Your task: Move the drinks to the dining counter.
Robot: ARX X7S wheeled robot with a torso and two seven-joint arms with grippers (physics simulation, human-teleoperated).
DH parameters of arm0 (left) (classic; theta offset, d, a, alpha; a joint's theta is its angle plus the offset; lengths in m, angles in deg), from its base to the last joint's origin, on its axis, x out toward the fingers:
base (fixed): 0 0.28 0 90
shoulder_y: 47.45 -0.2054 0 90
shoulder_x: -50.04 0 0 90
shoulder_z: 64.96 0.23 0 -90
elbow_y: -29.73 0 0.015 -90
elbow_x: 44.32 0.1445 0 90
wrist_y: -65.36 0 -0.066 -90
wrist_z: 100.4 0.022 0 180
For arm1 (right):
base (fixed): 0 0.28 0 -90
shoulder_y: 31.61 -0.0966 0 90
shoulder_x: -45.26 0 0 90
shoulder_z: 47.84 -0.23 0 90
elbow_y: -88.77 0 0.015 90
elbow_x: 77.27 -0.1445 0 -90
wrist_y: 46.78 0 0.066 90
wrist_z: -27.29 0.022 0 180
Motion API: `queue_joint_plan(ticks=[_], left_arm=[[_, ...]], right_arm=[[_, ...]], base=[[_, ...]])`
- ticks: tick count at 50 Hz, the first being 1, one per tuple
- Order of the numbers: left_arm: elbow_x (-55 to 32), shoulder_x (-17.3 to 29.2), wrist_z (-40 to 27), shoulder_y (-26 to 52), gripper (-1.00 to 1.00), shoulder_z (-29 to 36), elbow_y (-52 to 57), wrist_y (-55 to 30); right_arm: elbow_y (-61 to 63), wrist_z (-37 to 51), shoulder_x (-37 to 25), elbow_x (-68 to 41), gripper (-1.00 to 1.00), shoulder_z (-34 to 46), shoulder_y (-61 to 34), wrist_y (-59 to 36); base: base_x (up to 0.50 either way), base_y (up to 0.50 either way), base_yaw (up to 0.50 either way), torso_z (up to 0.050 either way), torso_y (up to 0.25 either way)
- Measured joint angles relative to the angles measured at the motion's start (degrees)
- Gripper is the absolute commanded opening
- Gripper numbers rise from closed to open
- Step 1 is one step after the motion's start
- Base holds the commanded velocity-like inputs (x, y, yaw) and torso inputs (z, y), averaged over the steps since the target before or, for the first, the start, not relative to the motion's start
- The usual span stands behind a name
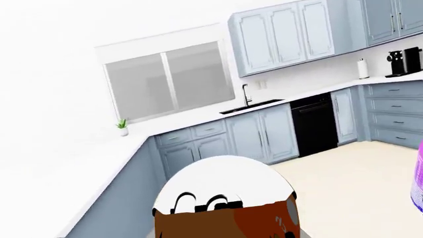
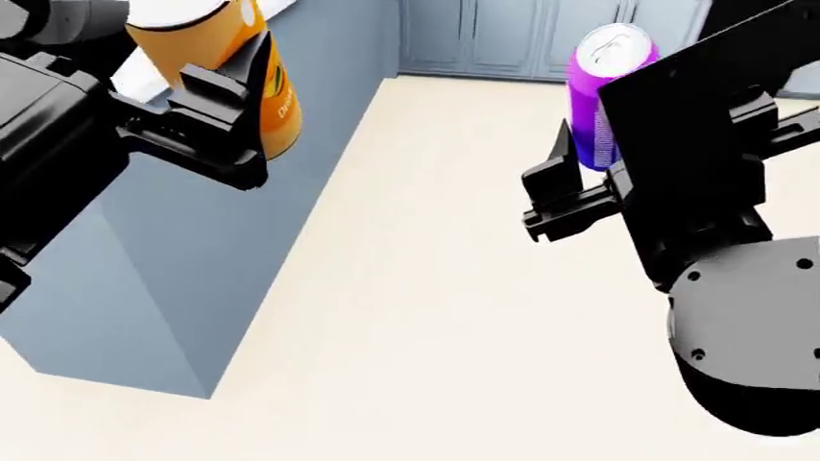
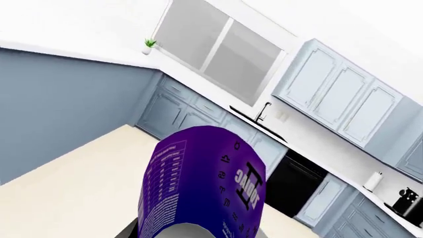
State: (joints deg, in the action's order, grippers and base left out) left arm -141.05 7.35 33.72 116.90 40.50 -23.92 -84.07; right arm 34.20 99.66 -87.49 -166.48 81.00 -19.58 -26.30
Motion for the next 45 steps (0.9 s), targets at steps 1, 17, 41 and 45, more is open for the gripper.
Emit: queue_joint_plan(ticks=[1,17,41,45], left_arm=[[0.8,-0.4,0.7,0.6,-1.00,0.5,-1.0,-0.2],[19.1,-7.1,13.7,9.5,-1.00,10.4,-20.1,-1.3],[30.7,-10.8,22.1,15.7,-1.00,17.3,-33.4,-0.4],[31.1,-10.6,22.3,15.5,-1.00,17.6,-33.6,-0.3]], right_arm=[[-0.9,-0.5,0.4,0.2,-1.00,0.2,-1.0,-0.4],[-17.1,-14.4,5.9,12.0,-1.00,6.1,-13.7,-2.6],[-27.3,-23.6,8.2,19.9,-1.00,11.2,-21.1,-3.3],[-27.6,-24.1,8.3,20.2,-1.00,11.7,-21.2,-3.2]], base=[[-0.54,0.22,0.00,0.000,0.010],[-0.54,0.22,0.00,0.001,0.001],[-0.54,0.22,0.00,0.000,0.002],[-0.54,0.22,0.00,0.000,0.000]])
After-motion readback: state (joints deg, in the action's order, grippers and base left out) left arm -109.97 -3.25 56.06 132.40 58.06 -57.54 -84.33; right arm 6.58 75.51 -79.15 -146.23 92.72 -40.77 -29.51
